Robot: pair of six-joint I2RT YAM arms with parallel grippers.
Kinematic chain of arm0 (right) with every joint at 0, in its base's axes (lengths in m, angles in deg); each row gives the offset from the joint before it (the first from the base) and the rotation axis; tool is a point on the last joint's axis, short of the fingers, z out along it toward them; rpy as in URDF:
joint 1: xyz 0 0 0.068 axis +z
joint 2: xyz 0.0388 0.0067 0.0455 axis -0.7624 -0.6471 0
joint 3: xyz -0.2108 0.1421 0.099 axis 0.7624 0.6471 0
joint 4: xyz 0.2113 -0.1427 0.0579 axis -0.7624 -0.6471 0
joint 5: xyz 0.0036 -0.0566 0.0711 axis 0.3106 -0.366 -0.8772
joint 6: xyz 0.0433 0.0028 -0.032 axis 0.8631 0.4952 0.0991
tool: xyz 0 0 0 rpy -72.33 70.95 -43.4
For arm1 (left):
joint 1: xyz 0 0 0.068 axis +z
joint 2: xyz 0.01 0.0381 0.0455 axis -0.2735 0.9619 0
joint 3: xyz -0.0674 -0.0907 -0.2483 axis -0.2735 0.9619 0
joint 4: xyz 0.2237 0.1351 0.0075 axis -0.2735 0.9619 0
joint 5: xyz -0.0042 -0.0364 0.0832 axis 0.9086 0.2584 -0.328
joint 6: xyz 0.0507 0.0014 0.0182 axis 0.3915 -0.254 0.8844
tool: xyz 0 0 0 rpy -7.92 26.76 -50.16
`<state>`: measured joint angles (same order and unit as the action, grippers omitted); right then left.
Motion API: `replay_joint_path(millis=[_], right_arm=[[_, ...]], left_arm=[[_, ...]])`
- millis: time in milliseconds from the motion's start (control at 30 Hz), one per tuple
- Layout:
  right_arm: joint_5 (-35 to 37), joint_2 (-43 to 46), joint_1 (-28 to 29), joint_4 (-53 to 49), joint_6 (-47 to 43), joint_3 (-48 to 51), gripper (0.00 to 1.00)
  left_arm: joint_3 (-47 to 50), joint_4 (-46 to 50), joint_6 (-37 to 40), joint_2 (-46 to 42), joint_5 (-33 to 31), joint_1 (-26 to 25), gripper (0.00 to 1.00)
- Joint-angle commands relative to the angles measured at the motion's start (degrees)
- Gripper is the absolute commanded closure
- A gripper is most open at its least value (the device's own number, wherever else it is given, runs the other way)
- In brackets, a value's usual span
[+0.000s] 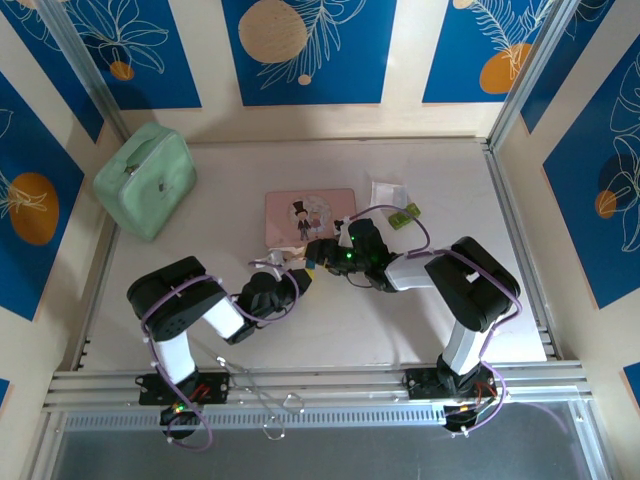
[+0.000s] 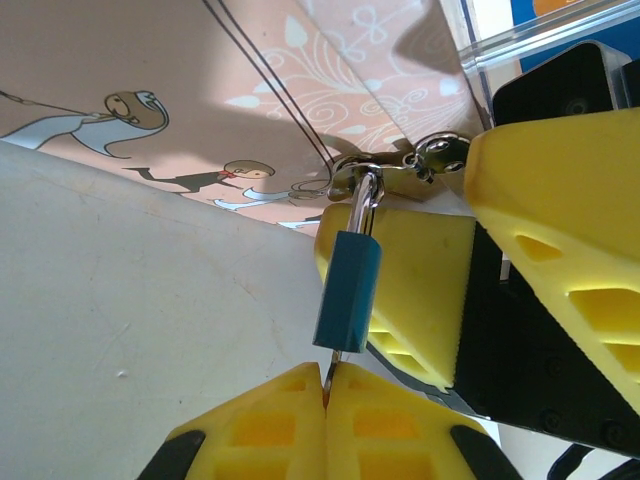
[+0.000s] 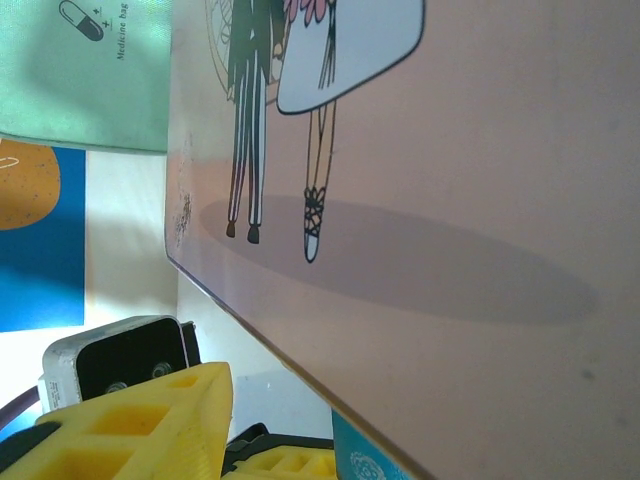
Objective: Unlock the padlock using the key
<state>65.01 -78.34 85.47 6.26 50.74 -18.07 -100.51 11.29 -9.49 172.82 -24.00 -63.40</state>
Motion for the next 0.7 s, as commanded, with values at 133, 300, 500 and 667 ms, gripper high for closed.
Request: replay_joint_path(millis=[133, 300, 500, 667], right_arm=[[-1.14, -3.76, -0.78, -12.81, 7.48, 3.58, 0.44], [-0.05, -2.65, -1.45, -12.99, 8.11, 4.85, 0.37], [-0.28, -2.99, -1.38, -15.1, 8.33, 4.2, 0.45], [0.4, -3.53, -0.6, -19.63, 9.11, 2.46, 0.44]], left_arm=[[-0.2, -2.57, -0.44, -1.69, -0.36, 0.74, 1.0], [-0.25, -2.32, -0.48, -1.9, -0.36, 0.83, 1.0], [-0.15, -2.13, -0.6, -1.95, -0.4, 0.85, 1.0], [-0.23, -2.21, -0.67, -2.38, -0.36, 0.78, 1.0]])
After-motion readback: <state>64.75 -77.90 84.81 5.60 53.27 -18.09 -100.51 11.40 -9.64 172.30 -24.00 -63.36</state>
